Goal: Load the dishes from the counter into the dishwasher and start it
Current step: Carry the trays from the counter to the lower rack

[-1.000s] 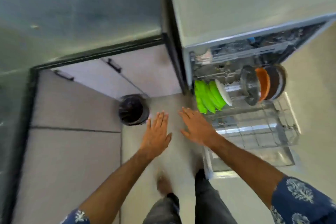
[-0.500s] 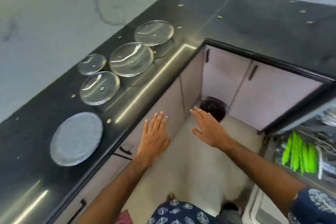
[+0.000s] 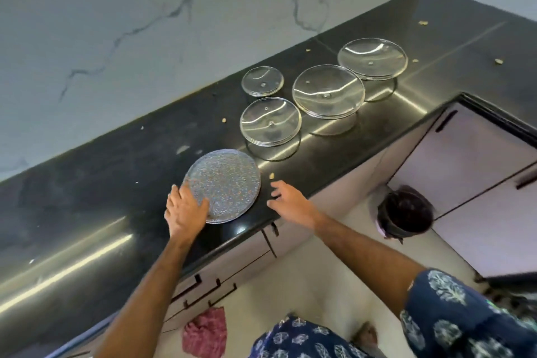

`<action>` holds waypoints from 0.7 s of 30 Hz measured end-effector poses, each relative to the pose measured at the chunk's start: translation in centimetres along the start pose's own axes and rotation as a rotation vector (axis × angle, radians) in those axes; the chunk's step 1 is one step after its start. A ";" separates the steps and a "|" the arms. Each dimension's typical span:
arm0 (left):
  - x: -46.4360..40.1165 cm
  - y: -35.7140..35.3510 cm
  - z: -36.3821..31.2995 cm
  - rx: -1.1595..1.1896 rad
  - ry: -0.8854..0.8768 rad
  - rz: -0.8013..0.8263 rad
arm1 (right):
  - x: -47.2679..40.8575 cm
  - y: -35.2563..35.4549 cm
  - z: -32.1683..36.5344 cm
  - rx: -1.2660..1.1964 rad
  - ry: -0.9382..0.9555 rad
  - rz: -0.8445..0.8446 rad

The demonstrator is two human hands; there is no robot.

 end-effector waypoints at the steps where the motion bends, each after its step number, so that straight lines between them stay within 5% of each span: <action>1: -0.9 -0.2 1.2 0.040 0.046 0.032 | -0.7 -0.8 0.3 -0.077 -0.050 0.024; 8: -4.5 -1.6 4.9 0.258 0.158 0.102 | -2.6 -2.5 0.6 -0.717 -0.434 -0.070; 13: -2.3 -2.3 3.4 0.584 0.273 0.171 | -2.3 -2.5 0.0 -0.783 -0.435 -0.075; 21: 5.3 -3.6 -6.3 0.782 -0.003 0.202 | 6.7 4.9 -4.1 -0.987 -0.218 0.021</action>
Point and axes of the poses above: each hand's wrist, its own x-axis away from the middle knuckle, its own y-axis out of the back of the hand, z = x × y, the point moved 9 cm from there along -x, towards the middle knuckle, and after that the axes turned 2 degrees about -z, right-handed, at the moved point
